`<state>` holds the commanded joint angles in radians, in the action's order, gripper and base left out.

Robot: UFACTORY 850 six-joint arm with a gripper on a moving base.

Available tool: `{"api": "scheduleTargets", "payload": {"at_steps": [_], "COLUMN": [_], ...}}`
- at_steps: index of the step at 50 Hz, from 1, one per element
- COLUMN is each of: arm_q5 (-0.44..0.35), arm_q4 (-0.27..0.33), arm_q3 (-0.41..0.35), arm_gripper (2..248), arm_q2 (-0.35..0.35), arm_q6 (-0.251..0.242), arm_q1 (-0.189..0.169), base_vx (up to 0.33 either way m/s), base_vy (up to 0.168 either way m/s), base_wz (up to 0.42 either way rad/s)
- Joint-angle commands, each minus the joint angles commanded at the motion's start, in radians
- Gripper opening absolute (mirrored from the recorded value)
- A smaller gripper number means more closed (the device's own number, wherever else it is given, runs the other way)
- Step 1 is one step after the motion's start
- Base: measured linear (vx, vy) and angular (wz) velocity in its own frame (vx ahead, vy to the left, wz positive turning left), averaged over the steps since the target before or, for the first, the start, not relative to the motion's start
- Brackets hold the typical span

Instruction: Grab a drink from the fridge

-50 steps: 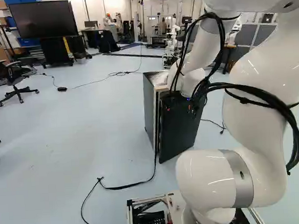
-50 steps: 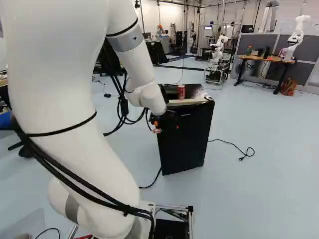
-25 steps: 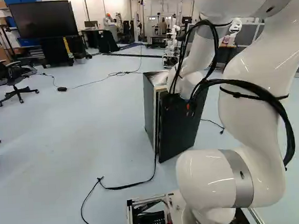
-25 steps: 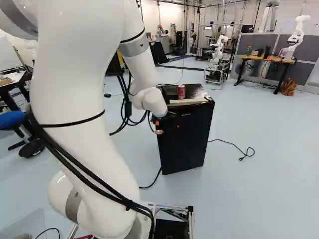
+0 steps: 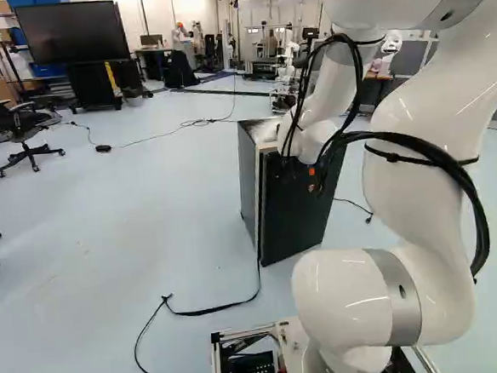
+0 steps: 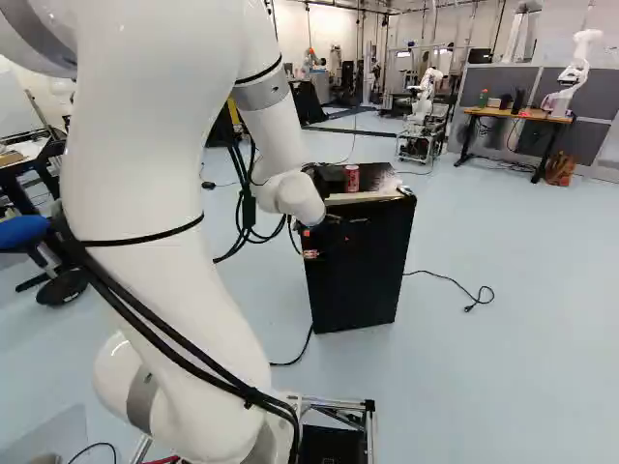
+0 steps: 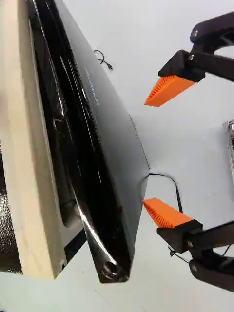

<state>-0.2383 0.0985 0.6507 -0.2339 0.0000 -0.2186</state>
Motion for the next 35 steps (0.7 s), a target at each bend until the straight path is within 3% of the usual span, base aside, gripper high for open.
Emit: {"api": "scheduleTargets", "payload": {"at_steps": [35], "arm_q5": [0.0], "arm_q4": [0.0], "arm_q3": [0.024], "arm_gripper": [247], "arm_q2": [-0.02], "arm_q6": [0.0], "arm_q1": [0.004], "base_vx": [0.0], "base_vy": [0.0], "base_wz": [0.0]}}
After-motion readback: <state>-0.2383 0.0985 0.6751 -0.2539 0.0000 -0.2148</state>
